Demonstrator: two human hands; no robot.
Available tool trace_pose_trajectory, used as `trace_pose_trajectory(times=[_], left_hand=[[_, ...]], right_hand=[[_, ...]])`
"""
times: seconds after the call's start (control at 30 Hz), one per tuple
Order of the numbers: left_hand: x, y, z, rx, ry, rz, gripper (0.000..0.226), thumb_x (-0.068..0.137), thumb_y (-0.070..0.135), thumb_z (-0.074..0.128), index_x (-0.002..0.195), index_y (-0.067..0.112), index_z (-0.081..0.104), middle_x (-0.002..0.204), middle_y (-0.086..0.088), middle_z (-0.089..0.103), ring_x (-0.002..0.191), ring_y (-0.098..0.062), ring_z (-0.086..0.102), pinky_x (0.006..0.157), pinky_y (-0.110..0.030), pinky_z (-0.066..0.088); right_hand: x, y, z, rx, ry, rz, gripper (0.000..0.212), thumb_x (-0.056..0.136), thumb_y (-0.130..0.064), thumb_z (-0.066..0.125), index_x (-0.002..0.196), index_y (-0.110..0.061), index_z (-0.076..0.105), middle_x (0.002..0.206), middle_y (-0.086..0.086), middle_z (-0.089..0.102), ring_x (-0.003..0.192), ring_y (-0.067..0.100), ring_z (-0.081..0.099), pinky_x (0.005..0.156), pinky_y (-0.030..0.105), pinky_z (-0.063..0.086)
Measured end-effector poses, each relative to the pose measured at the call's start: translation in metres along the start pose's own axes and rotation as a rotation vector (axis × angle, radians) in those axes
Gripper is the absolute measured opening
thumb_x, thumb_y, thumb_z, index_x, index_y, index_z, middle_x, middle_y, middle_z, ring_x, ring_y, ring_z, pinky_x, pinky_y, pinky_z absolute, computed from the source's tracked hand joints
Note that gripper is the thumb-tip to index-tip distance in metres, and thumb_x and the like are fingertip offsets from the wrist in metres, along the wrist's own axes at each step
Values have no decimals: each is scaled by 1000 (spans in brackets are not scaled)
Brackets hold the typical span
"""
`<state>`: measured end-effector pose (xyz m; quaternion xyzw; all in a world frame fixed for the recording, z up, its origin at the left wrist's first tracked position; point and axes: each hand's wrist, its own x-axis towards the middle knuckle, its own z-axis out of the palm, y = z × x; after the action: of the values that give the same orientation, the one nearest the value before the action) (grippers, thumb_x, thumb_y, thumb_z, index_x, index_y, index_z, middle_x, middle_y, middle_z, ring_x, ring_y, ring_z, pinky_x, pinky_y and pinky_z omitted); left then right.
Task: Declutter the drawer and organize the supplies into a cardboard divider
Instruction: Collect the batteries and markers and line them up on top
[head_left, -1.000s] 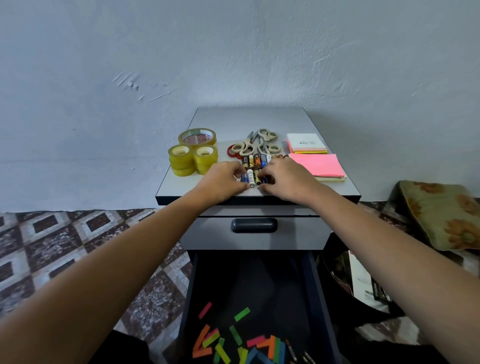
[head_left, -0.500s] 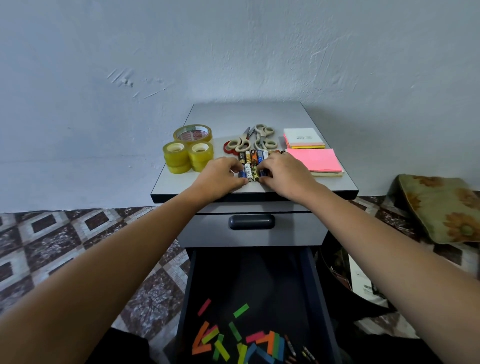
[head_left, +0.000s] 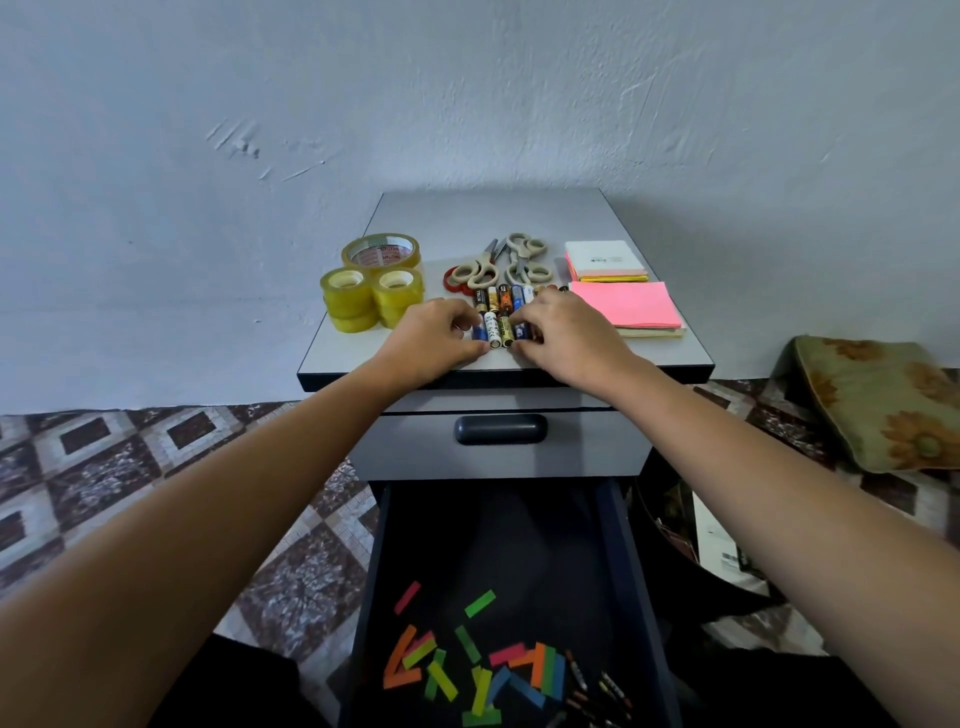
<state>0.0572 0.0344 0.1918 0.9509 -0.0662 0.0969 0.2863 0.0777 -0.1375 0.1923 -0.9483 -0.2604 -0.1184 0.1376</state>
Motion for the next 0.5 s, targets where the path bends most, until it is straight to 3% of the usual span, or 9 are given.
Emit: trace_pose_trajectory(times=[0.2,0.33,0.5], left_hand=[[-5,1,-4,-9,47,28,33,81,26,70,111,12,63,104,-2,61,89,-14,57,73,-19,40],[-35,11,2,-121,101,69,25,81,23,71,102,13,64,81,3,57,65,-6,50,62,-14,38],[-91,-3,46,-173,-71,94,20,80,20,72,98,15,65,72,11,56,60,2,52,63,-5,38]], right_hand=[[-8,-3,-5,94,53,21,35,88,-29,61,120,-16,62,114,5,57,107,21,52,86,31,43],[-38,-8,-10,331,73,60,17,84,-24,68,98,-13,67,89,-1,57,83,15,55,75,27,43],[-95,5,13,456,-174,170,5,83,-23,69,81,-22,65,72,-9,59,69,9,55,63,21,41]])
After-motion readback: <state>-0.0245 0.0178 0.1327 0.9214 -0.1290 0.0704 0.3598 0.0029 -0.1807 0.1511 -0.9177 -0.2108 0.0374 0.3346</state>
